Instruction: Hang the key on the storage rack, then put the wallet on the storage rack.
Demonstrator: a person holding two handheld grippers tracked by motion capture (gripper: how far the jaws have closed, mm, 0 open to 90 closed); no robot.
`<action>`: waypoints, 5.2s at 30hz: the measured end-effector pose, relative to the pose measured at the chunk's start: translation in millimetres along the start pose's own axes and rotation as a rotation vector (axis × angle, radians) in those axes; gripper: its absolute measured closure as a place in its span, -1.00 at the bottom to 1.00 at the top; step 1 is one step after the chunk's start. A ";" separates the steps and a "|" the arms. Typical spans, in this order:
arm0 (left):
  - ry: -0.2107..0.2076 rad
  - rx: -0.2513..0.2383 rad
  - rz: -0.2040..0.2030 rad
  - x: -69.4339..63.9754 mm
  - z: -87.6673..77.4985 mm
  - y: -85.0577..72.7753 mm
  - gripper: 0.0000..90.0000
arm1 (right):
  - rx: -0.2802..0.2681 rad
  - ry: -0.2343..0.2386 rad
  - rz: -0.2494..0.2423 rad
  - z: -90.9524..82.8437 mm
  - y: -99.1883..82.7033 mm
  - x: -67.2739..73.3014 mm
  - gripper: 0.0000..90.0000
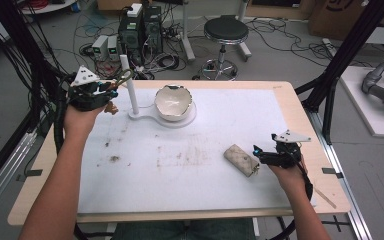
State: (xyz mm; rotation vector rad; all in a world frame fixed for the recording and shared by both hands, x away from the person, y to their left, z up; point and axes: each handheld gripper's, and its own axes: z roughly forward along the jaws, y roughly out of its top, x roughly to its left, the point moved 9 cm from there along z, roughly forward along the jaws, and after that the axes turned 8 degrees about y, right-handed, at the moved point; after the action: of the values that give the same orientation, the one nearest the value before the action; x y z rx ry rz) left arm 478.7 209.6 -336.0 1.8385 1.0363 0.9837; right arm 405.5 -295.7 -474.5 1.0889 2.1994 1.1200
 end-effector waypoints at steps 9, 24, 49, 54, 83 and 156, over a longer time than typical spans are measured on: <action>0.028 0.002 -0.108 8.8 1.8 -23.6 0.04 | 0.000 0.000 0.002 0.0 0.0 0.3 -0.62; -0.117 -0.036 -0.089 -30.0 -20.6 -32.6 -0.33 | -0.013 0.001 0.004 -0.7 2.3 0.3 -0.62; -0.267 -0.010 -0.160 -59.7 -22.4 -109.6 -0.62 | -0.005 -0.001 0.004 -4.2 -1.9 -0.6 -0.62; -0.279 -0.022 -0.161 -63.9 -21.7 -106.4 -0.62 | -0.006 -0.002 0.007 -4.4 -2.5 -2.1 -0.62; -0.277 -0.020 -0.174 -59.3 -17.0 -111.0 -0.62 | -0.011 0.038 -0.018 -9.3 0.5 20.9 -0.62; -0.256 -0.018 -0.135 -53.2 -29.0 -117.5 -0.62 | 0.100 0.314 -0.118 18.8 37.1 60.2 -0.20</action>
State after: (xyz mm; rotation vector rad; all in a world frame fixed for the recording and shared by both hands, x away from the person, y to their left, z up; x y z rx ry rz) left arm 399.9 210.6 -442.2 1.7994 0.9757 0.6558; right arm 399.0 -225.0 -456.9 0.8552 2.5491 1.2081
